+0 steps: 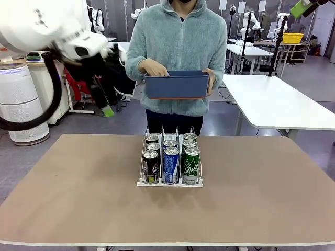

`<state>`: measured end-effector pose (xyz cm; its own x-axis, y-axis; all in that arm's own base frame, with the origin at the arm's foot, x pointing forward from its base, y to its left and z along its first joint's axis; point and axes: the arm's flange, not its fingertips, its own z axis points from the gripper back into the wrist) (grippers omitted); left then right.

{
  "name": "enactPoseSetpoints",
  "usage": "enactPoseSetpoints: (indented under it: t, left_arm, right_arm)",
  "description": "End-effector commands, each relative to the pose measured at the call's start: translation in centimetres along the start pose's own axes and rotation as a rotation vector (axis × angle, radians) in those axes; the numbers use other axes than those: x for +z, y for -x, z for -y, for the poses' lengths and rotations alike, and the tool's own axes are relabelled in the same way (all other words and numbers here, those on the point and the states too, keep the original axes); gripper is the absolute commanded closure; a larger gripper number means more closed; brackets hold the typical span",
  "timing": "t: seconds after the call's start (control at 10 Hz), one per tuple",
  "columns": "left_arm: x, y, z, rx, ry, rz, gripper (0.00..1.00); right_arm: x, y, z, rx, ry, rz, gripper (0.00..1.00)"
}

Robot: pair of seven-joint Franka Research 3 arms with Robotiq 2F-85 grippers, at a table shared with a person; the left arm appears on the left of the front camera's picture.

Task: Fill the beverage cans into the dispenser.
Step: Pick up the Ionic drink handed by the human.

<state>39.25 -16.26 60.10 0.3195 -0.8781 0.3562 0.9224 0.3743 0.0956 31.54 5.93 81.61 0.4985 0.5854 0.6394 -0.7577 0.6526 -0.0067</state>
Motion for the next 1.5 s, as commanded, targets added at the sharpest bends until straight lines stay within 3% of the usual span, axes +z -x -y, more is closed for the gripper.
enactPoseSetpoints:
  t: [0.0, 0.2, 0.6, 1.1, 1.4]
  left_arm:
    - [2.3, 0.3, -0.4, -0.044, -0.012, 0.033, 0.00]
    - [6.1, -0.1, -0.5, -0.035, -0.075, 0.114, 0.00]
    - [10.4, -1.4, 0.1, 0.039, -0.145, 0.153, 0.00]
    - [9.8, -0.8, -0.1, -0.002, -0.129, 0.135, 0.00]
    - [10.7, -2.8, 0.2, 0.089, -0.136, 0.207, 0.00]
  right_arm:
    - [-0.2, 0.3, -0.2, 0.006, -0.010, -0.001, 0.00]
    - [-0.2, 0.3, -0.2, 0.006, -0.010, -0.001, 0.00]
    - [-0.2, 0.3, -0.2, 0.006, -0.010, -0.001, 0.00]
    - [-0.2, 0.3, -0.2, 0.006, -0.010, -0.001, 0.00]
    - [-0.2, 0.3, -0.2, 0.006, -0.010, -0.001, 0.00]
